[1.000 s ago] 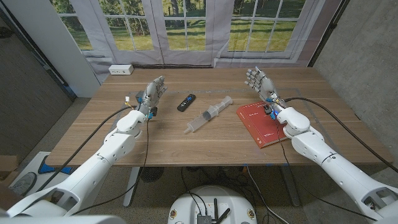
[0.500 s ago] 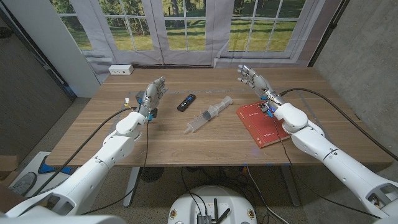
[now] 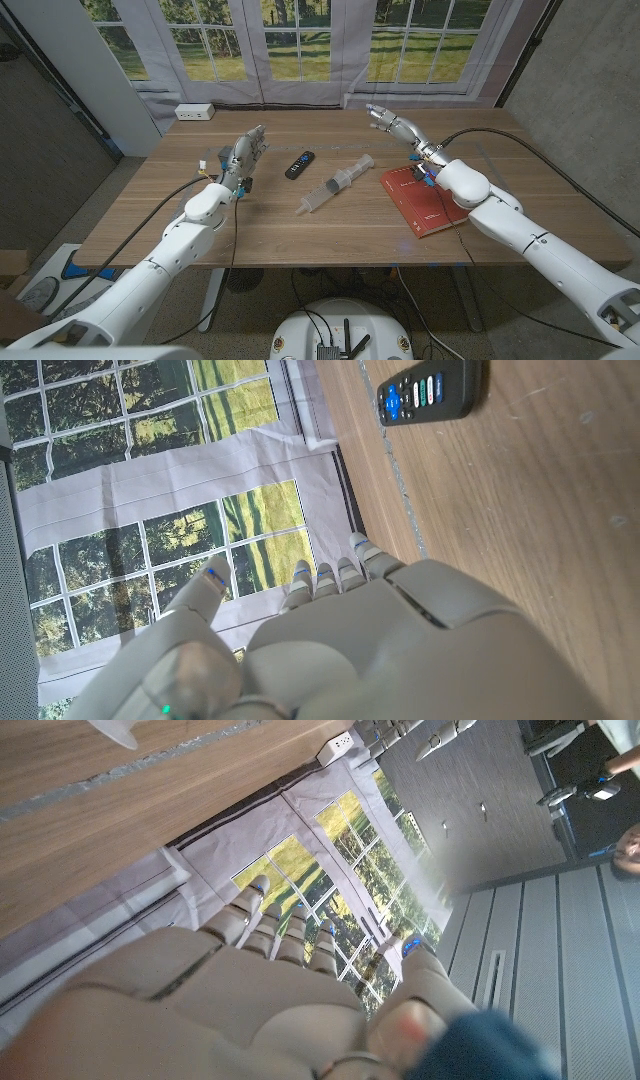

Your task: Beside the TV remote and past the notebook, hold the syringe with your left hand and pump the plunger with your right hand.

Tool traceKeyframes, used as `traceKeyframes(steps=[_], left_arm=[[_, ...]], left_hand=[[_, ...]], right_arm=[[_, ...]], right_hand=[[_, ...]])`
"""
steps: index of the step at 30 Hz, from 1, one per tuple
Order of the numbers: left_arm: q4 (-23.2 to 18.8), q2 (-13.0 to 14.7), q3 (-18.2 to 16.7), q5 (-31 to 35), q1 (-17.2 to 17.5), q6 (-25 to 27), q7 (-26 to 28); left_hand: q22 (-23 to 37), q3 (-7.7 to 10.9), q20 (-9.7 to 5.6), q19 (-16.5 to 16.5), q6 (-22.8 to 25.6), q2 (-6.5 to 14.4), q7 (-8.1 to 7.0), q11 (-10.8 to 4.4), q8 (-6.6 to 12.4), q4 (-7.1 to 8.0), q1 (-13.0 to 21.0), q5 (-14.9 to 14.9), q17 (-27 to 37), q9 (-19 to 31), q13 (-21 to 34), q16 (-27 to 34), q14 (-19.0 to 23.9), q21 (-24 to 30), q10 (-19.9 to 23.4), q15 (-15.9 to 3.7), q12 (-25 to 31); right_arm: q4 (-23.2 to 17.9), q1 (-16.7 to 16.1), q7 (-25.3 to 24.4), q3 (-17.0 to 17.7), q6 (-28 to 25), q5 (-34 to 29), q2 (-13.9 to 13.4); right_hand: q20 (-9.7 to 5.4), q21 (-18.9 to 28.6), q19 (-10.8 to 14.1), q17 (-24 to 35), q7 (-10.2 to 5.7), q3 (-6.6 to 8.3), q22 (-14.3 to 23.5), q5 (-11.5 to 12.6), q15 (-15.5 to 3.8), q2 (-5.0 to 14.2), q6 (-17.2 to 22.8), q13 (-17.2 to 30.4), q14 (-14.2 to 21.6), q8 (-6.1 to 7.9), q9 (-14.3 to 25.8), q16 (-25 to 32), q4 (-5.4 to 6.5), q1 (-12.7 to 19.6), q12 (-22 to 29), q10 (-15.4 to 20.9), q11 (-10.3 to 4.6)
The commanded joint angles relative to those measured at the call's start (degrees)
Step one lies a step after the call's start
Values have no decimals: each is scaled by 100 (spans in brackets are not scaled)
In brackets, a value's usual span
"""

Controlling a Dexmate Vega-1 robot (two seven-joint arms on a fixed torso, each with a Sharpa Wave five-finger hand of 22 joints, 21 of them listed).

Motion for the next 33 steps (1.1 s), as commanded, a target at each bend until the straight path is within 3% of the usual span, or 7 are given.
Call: traceKeyframes(steps=[1, 9, 21, 27, 33], left_arm=[[-195, 66, -77, -64, 246, -107, 6], [-206, 110, -125, -101, 351, -168, -39], [-32, 53, -141, -20, 327, -368, -52], [-41, 45, -169, 32, 334, -378, 57], [-33, 42, -195, 46, 345, -371, 122]], left_hand=[[25, 24, -90, 36, 48, 371, -3, -10, 14, -47, 73, 17, 12, 28, 31, 23, 52, 32, 37, -4, -1], [26, 23, -89, 43, 61, 374, -15, -10, 15, -59, 80, 16, 13, 29, 31, 23, 64, 31, 41, -10, -4], [26, 10, -91, -51, 47, 358, -66, -62, 4, -92, 88, 11, 12, 29, 30, 16, 71, -11, 40, -29, -15], [27, -1, -87, -223, 49, 350, -115, -111, 2, -124, 94, 8, 11, 28, 27, 21, 107, -64, 58, -103, -17], [28, -5, -73, -251, 72, 350, -126, -129, 9, -138, 98, 7, 9, 27, 25, 25, 134, -61, 77, -115, -15]], right_arm=[[-614, 174, 109, -265, -542, -924, -350], [-851, 384, 442, -473, -896, -1373, -508], [-1199, 803, 1087, -801, -1291, -2128, -678], [-1346, 996, 1446, -913, -1415, -2382, -741], [-1577, 1197, 1868, -1068, -1657, -2774, -788]], right_hand=[[82, -22, -17, -20, -95, 21, 22, -47, -30, -80, -33, 16, -73, -12, 24, -20, -126, 128, -14, -40, -11], [246, -14, -93, -57, -218, 130, 30, -66, 104, -107, -182, 32, -218, -25, 35, -31, -425, 420, -14, -128, -45], [375, -13, -232, -89, -299, 331, 35, 75, 240, -168, -495, 56, -489, -33, 52, -38, -806, 951, -27, -339, -88], [518, -27, -368, -93, -464, 402, 35, 155, 373, -254, -727, 70, -653, -43, 62, -36, -845, 1191, -30, -492, -55], [631, -27, -454, -94, -513, 446, 34, 217, 497, -332, -866, 82, -821, -35, 69, -47, -850, 1362, -27, -594, -48]])
